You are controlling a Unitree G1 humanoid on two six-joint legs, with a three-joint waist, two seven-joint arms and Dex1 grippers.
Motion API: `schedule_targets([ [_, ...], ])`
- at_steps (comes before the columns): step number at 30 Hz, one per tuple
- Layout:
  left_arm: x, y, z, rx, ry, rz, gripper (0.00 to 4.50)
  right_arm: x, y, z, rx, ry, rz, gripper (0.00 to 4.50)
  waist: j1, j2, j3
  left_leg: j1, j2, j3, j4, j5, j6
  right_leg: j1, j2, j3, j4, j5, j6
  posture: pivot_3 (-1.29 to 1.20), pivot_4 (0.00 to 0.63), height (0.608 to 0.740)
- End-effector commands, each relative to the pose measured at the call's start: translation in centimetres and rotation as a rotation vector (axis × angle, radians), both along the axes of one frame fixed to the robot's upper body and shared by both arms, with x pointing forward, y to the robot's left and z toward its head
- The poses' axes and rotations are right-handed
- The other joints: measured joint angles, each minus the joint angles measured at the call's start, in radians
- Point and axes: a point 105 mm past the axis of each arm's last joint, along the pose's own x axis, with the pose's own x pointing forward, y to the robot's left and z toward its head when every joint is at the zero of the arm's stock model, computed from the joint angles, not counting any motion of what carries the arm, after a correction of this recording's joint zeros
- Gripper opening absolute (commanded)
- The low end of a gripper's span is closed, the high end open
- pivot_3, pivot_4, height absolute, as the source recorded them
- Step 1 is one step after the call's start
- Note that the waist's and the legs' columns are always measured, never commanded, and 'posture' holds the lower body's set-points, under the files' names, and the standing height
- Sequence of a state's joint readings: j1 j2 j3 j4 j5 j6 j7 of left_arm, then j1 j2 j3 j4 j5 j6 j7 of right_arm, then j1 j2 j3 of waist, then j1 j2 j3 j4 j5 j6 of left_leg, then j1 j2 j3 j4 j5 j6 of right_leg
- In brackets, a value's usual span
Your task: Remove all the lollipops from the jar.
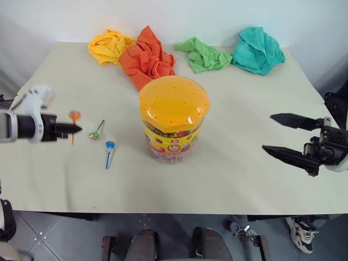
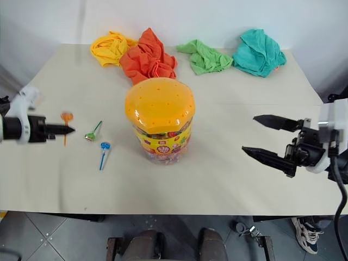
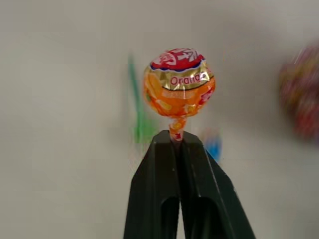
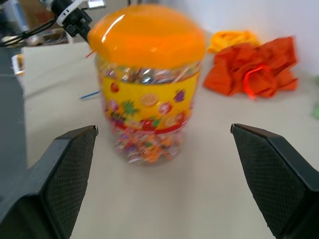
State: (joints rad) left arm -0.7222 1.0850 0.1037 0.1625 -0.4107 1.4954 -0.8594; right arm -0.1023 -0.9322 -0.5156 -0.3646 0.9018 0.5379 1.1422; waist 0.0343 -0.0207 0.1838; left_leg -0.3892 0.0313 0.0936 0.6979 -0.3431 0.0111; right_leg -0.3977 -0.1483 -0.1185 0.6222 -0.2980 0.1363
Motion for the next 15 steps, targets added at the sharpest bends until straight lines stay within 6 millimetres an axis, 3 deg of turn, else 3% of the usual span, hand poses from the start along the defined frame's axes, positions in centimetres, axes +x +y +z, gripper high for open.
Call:
schedule_targets([
  [1,-1.0,0.4,0.1,-0.015,0.009,0.052,0.03,0.3,-0.2,-0.2,-0.007,-0.023,0.003,4.50,-0.001,-0.001,0.000,0.000,0.000,0.000,0.000,0.000,0.000,0.000,0.000,0.000,0.000,0.000,0.000,0.00,0.150,0.740],
  [6,-3.3,1.8,-2.5,-0.016,0.177,0.094,0.03,1.0,-0.4,-0.4,-0.002,-0.018,0.003,4.50,-0.014,0.000,0.000,0.001,0.000,0.001,-0.001,0.000,-0.001,-0.001,0.001,0.001,0.000,0.000,-0.001,0.00,0.150,0.740],
  [10,-3.3,2.4,-2.7,-0.040,0.197,0.134,0.03,1.4,-0.2,-0.2,0.000,-0.025,0.007,4.50,-0.014,0.000,0.001,0.002,0.001,0.002,-0.002,0.000,-0.001,-0.001,0.001,0.001,0.000,-0.001,-0.001,0.00,0.150,0.740],
  [11,-3.1,2.4,-2.5,-0.043,0.190,0.141,0.51,1.5,-0.2,-0.2,0.000,-0.027,0.007,4.50,-0.013,0.000,0.001,0.002,0.001,0.002,-0.002,0.000,-0.001,-0.001,0.001,0.002,0.000,-0.001,-0.001,0.00,0.150,0.740],
  [15,-2.8,2.5,-2.0,-0.038,0.164,0.155,1.57,1.7,-0.3,0.1,-0.003,-0.039,0.002,4.50,-0.008,0.000,0.001,0.002,0.000,0.002,-0.001,0.000,-0.001,-0.001,0.000,0.002,0.000,0.000,-0.001,0.00,0.150,0.740],
])
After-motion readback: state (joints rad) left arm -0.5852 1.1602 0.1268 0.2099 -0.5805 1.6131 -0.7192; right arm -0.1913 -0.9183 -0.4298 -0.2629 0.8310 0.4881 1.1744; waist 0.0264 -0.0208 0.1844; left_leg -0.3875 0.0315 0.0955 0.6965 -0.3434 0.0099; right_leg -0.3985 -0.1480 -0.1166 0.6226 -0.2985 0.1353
